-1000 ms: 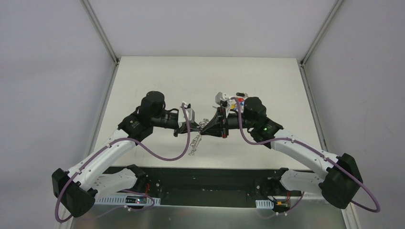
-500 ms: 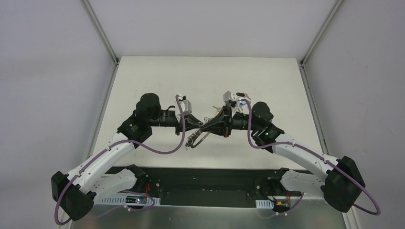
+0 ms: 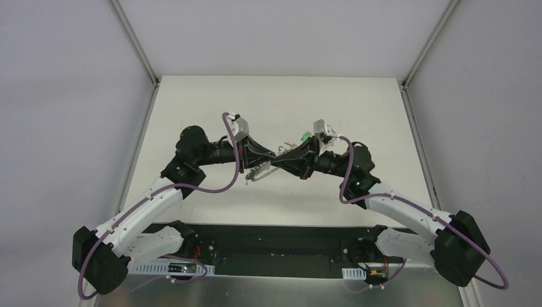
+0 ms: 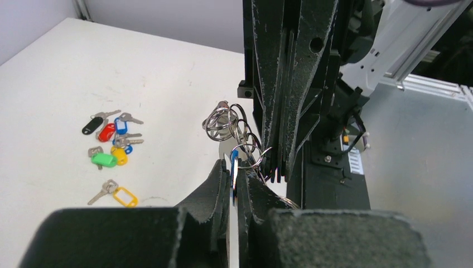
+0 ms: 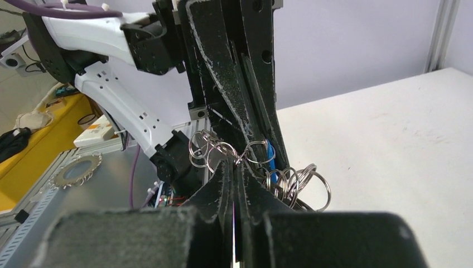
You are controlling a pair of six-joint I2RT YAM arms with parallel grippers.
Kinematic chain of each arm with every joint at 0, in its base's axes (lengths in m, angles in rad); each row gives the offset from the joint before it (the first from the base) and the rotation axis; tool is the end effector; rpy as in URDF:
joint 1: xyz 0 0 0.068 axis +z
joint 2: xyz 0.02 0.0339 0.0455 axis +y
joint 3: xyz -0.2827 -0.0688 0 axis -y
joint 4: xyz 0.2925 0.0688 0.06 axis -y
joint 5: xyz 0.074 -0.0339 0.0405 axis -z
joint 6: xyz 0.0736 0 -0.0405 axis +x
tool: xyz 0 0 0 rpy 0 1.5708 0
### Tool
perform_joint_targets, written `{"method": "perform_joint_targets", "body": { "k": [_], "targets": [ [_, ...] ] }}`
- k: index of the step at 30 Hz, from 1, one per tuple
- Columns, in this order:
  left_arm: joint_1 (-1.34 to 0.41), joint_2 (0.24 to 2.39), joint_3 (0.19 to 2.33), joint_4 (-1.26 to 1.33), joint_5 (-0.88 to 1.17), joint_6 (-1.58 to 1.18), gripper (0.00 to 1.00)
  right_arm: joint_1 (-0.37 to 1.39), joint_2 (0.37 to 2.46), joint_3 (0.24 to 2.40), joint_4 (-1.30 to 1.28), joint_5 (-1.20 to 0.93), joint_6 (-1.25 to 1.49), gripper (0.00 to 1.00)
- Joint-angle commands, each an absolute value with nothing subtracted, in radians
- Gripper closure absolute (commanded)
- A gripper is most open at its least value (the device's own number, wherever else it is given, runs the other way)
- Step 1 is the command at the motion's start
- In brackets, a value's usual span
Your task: Remove the keys from the keyring
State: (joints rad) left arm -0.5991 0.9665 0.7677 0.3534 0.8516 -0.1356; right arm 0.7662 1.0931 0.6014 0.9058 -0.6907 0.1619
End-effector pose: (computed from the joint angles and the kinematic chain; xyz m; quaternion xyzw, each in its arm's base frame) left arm 0.1992 -0.2031 0.3660 0.4414 0.5044 -0.4992 0.5491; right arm 0.1807 0.2390 0.3320 -0.4237 0.4067 0.5181 0.6218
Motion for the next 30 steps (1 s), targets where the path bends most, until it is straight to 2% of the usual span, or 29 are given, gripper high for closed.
{"method": "perform_joint_targets", "body": {
  "k": [1,11,21,30],
  "targets": [
    [-0.629,0.979,0.762,0.558,0.940,-0.291,1.00,0.790,1.111,0.597,1.065,-0.610,0.163,1.00],
    [-0.629,1.020,0.750,0.702,0.917,-0.478,1.00,0.791,1.188,0.536,1.319,-0.531,0.197,1.00],
    [-0.628,1.066,0.751,0.837,0.908,-0.669,1.00,0.795,1.265,0.516,1.416,-0.463,0.168,1.00],
    [-0.625,1.064,0.756,0.848,0.894,-0.729,1.00,0.798,1.301,0.481,1.489,-0.379,0.168,1.00]
  ]
}}
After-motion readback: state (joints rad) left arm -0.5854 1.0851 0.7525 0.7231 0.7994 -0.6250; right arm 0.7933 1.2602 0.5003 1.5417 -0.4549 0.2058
